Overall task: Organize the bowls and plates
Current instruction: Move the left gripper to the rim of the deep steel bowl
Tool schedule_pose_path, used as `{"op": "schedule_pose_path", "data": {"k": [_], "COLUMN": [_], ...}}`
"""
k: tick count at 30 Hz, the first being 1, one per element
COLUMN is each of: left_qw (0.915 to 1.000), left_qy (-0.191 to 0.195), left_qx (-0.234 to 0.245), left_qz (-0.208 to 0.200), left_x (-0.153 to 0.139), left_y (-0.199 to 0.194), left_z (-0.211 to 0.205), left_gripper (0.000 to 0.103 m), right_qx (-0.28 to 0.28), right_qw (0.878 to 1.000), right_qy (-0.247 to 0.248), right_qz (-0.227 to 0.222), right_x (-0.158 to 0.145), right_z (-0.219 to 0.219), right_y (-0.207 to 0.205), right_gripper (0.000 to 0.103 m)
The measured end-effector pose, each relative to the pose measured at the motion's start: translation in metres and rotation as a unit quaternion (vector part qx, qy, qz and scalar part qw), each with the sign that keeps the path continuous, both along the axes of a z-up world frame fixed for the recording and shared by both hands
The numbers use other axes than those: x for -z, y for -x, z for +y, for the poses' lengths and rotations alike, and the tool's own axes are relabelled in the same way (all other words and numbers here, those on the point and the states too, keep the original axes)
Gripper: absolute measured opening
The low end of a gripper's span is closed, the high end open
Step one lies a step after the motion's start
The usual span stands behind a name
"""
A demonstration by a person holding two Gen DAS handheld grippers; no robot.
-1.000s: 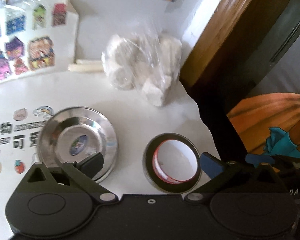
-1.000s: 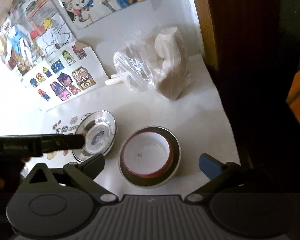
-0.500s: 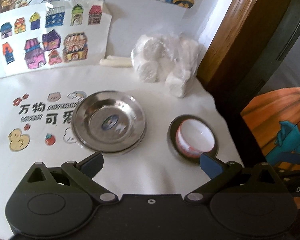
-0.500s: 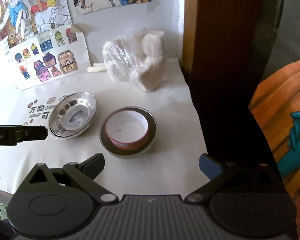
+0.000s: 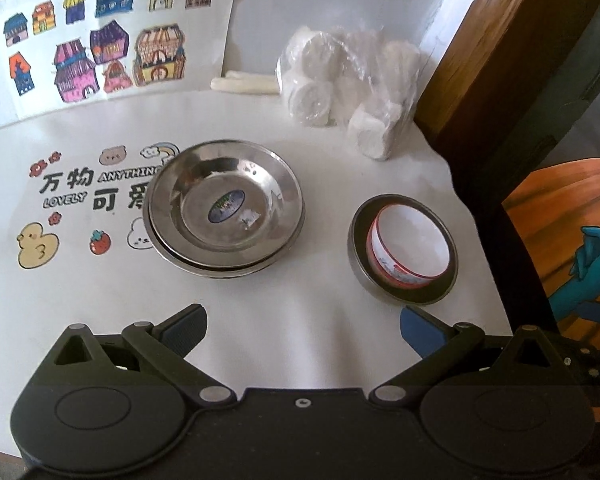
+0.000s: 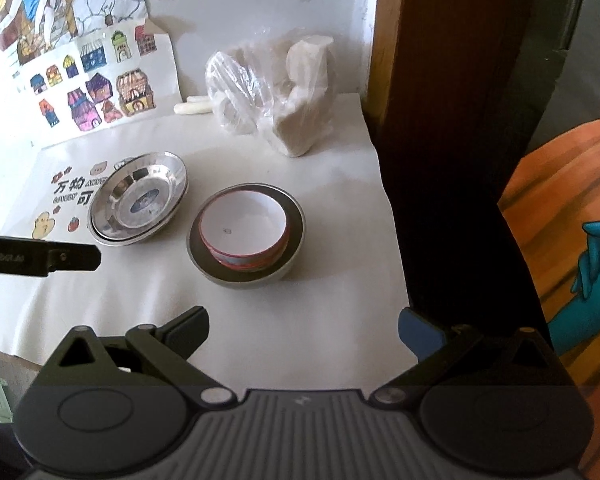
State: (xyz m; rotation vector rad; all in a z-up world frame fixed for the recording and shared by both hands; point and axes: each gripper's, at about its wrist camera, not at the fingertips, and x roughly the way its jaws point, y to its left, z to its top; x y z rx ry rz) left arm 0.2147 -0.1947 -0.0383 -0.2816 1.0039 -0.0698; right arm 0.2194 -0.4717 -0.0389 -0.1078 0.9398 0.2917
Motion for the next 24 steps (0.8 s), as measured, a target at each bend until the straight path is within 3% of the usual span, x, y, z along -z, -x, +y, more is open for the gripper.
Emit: {"op": "schedule_pose_path", "data": {"k": [16,24], "left_qw": [0.9960,0.9929], "left_qy": [-0.033,-0.028], "left_qx": [-0.035,-0.062], "left_qz": [0.075,0.098], "left_x": [0.022,0.033], "left_y": [-0.058,-0.072], "left_z": [-0.027,-0.038], "left_gripper": [0.102,0.102], "right_qx": [-0.060,-0.101], "right_qw": [0.997,0.993], "right_qy": [0.028,0.035], "right_qz": [0.030,0.045], "right_x": [0.039,0.055], "right_z": [-0.013,-0.014], "right_y": [-0.084,-0.116], "right_gripper": [0.103,0.103]}}
